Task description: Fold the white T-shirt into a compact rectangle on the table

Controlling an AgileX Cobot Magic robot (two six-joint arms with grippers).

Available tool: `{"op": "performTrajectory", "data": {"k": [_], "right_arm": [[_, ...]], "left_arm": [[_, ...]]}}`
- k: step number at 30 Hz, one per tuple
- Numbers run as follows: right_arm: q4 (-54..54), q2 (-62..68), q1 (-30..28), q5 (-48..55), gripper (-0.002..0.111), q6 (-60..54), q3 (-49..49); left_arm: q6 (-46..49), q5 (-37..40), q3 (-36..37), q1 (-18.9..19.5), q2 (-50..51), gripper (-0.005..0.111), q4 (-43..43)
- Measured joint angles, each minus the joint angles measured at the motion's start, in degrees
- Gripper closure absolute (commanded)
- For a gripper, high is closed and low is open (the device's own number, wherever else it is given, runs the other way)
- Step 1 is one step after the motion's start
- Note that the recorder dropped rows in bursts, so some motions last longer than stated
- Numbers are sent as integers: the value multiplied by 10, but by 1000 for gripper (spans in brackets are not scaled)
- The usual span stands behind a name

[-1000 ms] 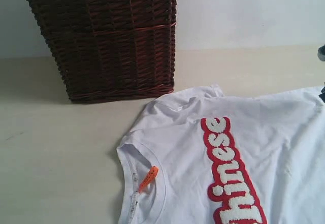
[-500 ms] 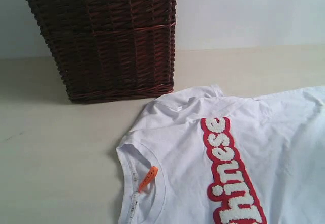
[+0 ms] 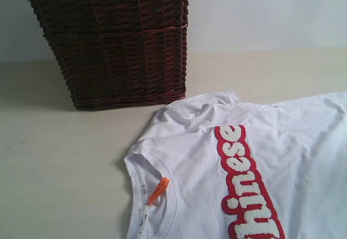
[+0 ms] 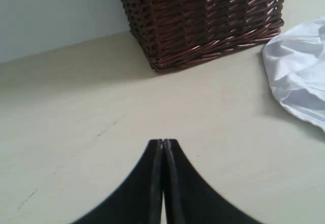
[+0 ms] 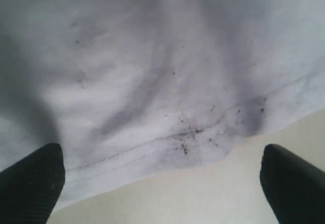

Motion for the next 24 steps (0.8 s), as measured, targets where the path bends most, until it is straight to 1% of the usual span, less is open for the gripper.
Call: {"op": "performTrajectory", "data": {"k": [6,12,16,21,24], "right_arm": [[-12,20,3,-14,4,0,-15],[29,24,4,-18,4,12,-31],[33,25,5,-8,4,27,-33],[26,8,5,46,4,1,-33],[1,-13,12,81,4,0,-40]], "left_arm": [[0,0,0,0,0,107,0],[0,0,0,0,0,107,0],[0,0,0,0,0,107,0],[0,0,0,0,0,107,0],[0,0,0,0,0,107,0]]}}
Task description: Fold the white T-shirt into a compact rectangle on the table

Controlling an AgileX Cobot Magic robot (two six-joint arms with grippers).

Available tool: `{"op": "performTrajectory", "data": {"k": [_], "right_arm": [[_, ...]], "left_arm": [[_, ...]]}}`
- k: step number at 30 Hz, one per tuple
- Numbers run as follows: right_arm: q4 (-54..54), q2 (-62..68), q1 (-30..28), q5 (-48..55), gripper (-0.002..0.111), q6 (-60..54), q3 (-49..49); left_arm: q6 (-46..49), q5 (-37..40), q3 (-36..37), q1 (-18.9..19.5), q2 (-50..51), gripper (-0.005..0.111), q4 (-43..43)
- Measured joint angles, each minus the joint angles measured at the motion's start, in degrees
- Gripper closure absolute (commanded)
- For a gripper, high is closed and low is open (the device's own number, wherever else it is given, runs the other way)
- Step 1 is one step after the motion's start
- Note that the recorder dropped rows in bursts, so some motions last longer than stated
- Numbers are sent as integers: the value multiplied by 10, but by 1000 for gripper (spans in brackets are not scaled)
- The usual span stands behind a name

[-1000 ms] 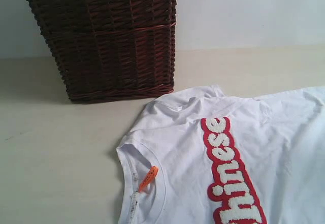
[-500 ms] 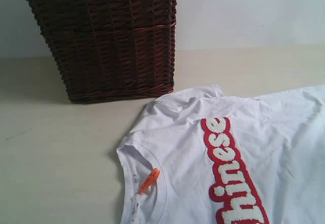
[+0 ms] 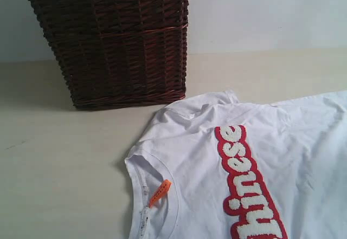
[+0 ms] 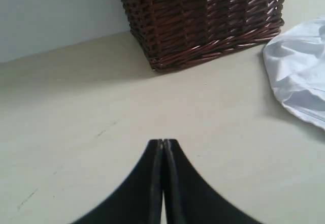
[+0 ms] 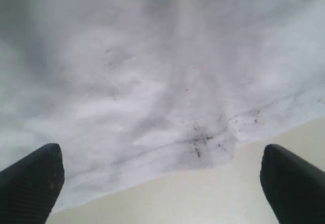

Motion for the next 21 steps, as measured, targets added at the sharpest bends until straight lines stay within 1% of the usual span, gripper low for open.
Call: {"op": "performTrajectory", "data": {"k": [3,5,6,9,10,12,13,16,19,21], "right_arm": [[-9,-15,13,-9,4,0,-2],[24,-29,21,-32,4,0,-2],[46,-36,23,-44,4,0,-2],[173,-64,25,-72,4,25,-2],[241,-73,25,-83,4,65,-2],[336,-89,25,-97,4,149,-2],[405,-99,25,-103,4,218,-3],[549,-124,26,-99,4,340,-3],[650,-152,26,-89,5,393,-3],[671,-180,32,-112,9,416,-3]], "left_arm": [[0,0,0,0,0,107,0],[0,0,0,0,0,107,0],[0,0,0,0,0,107,0],[0,1,0,0,0,107,0],[0,1,0,0,0,107,0],[0,1,0,0,0,107,0],[0,1,0,0,0,107,0],[0,1,0,0,0,107,0],[0,1,0,0,0,107,0],[0,1,0,0,0,107,0]]}}
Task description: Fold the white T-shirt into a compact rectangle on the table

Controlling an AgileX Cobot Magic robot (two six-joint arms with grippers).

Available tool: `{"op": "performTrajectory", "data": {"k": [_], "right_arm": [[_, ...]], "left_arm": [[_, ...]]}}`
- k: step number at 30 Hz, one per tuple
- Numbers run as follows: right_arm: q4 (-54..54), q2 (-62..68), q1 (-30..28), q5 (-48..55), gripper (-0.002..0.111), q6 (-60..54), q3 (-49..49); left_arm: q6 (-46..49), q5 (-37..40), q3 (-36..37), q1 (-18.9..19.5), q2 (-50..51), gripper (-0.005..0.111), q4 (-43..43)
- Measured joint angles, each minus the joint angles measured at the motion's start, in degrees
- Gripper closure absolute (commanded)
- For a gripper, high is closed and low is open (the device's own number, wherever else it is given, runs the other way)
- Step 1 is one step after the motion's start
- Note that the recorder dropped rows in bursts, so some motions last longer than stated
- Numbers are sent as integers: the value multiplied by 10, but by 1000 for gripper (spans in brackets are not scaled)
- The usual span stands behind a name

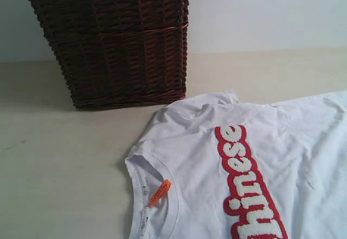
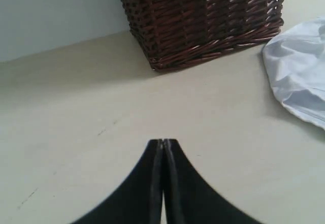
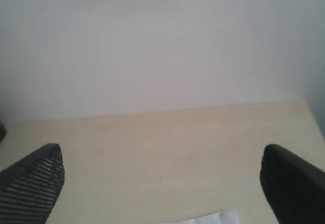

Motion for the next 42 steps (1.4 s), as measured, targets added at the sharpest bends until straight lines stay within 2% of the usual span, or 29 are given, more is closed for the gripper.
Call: {"op": "performTrajectory", "data": {"k": [4,8,15,20,24,29,31,32,35,37,42], "right_arm": [[-45,-70,33,-172,18,31,9],[-65,-133,84,-350,19,31,32],[-67,-160,199,-436,19,20,75],[-156,-151,282,-422,19,-95,117],[-264,-147,316,-403,19,-135,135],[-487,-147,341,-374,19,-150,135],[-605,-147,341,-328,19,-165,135],[-698,-147,341,-255,19,-178,135],[-836,-137,341,-106,19,-145,137],[-860,-139,341,-91,19,-97,138],[-860,-158,336,-96,19,-71,137]], "left_arm": [[0,0,0,0,0,107,0],[0,0,0,0,0,107,0],[0,0,0,0,0,107,0],[0,0,0,0,0,107,0],[0,0,0,0,0,107,0],[0,0,0,0,0,107,0],[0,0,0,0,0,107,0],[0,0,0,0,0,107,0],[0,0,0,0,0,107,0],[0,0,0,0,0,107,0],[0,0,0,0,0,107,0]]}}
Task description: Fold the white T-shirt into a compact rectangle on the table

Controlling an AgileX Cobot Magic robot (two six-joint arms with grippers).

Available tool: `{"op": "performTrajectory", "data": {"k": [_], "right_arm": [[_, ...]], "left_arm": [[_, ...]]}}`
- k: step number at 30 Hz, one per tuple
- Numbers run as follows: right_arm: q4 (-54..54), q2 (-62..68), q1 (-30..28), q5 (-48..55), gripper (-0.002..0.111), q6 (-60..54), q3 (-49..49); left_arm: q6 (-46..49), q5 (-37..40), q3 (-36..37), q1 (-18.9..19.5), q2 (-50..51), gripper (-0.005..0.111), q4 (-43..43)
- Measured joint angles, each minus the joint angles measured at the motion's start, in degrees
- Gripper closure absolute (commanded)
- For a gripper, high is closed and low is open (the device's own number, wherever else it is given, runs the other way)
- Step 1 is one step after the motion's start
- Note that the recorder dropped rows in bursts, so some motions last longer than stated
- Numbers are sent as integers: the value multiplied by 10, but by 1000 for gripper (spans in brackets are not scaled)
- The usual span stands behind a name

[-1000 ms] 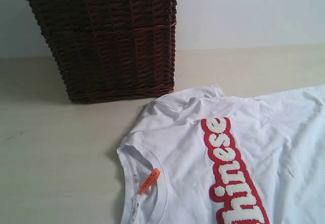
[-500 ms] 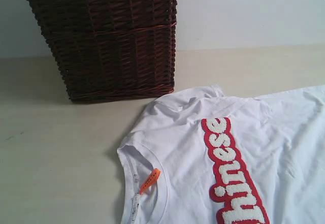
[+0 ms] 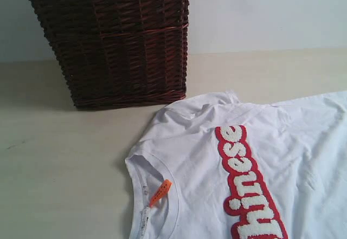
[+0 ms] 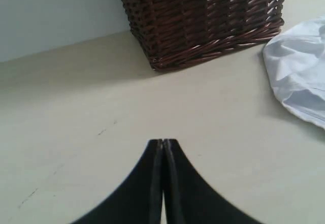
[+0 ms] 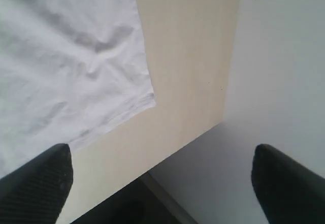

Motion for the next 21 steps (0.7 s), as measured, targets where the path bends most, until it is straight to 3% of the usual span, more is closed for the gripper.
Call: {"op": "performTrajectory", "data": {"k": [2,5,8,11,16,21], "right_arm": [[10,0,-13,-14,19,39,0],[-29,0,-36,-51,19,223,2],[-133,0,-55,-81,19,441,14],[-256,0,-73,-102,19,577,36],[-416,24,-117,-170,18,611,60],[-458,78,-165,-242,18,655,61]], "left_arm": [[0,0,0,0,0,107,0],[0,0,0,0,0,107,0],[0,0,0,0,0,107,0],[0,0,0,0,0,107,0],[0,0,0,0,0,107,0],[0,0,0,0,0,107,0]]}}
